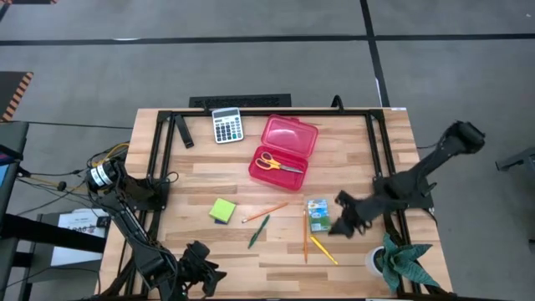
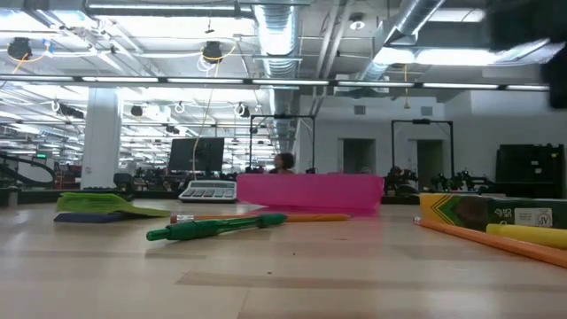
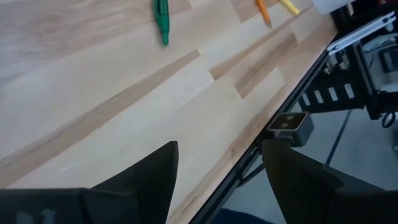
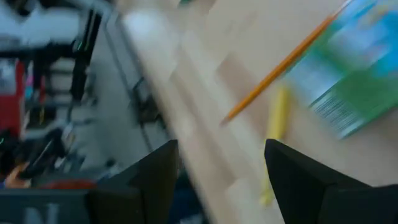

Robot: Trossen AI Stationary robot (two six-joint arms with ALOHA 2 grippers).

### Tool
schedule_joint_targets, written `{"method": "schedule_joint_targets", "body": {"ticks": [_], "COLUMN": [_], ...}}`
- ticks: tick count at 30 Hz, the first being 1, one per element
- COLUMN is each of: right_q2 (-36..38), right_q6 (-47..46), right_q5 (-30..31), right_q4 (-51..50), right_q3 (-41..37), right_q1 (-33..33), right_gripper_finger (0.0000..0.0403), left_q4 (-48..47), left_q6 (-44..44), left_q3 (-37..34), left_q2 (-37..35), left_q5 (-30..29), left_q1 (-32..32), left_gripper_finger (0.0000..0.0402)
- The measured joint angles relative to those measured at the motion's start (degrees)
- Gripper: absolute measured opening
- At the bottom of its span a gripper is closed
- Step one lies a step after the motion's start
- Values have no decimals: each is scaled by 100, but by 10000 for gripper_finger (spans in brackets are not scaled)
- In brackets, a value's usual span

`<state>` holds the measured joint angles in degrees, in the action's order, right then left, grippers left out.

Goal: Pack school essentials
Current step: Put the bottom pencil into the supply box

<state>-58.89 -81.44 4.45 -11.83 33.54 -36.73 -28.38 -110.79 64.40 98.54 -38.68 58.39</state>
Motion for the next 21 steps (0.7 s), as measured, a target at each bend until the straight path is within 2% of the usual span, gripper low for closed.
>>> {"method": "schedule_joint_targets", "body": {"ticks": [4,7,11,16,21], "right_q2": [-866,-1549,-2441,-3627,-4721], "right_q6": [-470,-763,-1173,-1028,-1310], "right_q5": [181,495,1182,1435,1551], "right_q4": [-647,-1135,-1227,-1384,-3279], "right_q3": [637,1073,1607,2700,4243], "right_q1": [-680,-894,-944,-871,-682], "right_gripper_finger": [249,249,249,249,249], "left_q4": [300,745,924,-44,-1032], "left_q6": [-314,-369,164,1280,2678], "left_q3": [-2,-2,0,0,0], "left_q2": [0,-39,-309,-877,-1494], "left_q5": [119,221,530,789,1044], "left_q1": [0,0,0,2,45], "left_gripper_finger": [229,228,229,229,229]}}
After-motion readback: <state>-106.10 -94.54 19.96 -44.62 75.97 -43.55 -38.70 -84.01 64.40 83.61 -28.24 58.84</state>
